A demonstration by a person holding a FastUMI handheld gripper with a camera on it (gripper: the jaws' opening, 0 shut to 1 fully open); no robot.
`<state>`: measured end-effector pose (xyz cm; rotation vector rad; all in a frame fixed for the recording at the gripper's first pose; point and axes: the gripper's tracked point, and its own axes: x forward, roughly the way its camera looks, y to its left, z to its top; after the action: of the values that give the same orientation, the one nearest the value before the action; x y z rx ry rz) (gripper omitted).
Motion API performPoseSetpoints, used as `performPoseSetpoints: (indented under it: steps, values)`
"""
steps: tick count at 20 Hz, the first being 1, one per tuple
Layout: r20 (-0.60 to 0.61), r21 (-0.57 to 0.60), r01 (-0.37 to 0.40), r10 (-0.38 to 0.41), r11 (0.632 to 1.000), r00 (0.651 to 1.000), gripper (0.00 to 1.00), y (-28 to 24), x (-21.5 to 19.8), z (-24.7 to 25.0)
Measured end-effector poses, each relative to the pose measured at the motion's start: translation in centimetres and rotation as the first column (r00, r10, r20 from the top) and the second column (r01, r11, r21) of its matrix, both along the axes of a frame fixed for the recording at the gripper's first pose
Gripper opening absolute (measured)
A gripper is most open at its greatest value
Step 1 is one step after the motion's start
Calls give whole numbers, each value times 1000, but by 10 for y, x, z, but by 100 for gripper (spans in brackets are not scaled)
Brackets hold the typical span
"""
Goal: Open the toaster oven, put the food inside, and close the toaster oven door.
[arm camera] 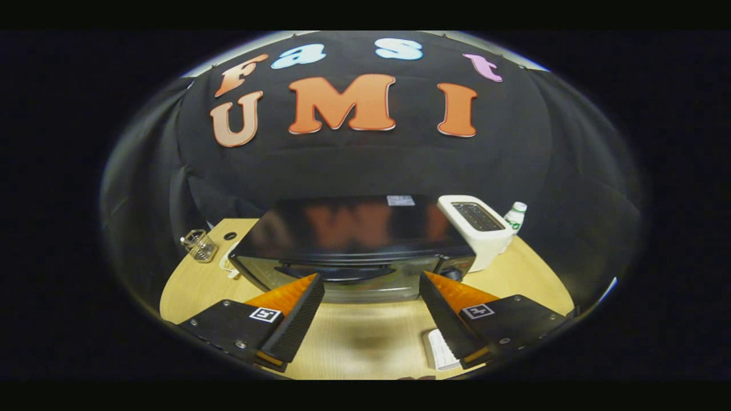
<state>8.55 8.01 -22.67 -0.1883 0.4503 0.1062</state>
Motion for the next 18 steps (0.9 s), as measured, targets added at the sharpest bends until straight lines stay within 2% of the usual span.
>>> performPoseSetpoints:
  steps: [5, 10, 18]
  values:
    - [164, 8, 8, -9, 1000, 986, 99, -30, 3, 88]
    - [266, 46, -16, 3, 999, 964, 99, -64, -7, 158]
    - [390, 36, 18, -31, 999, 920, 99, -148, -36, 238]
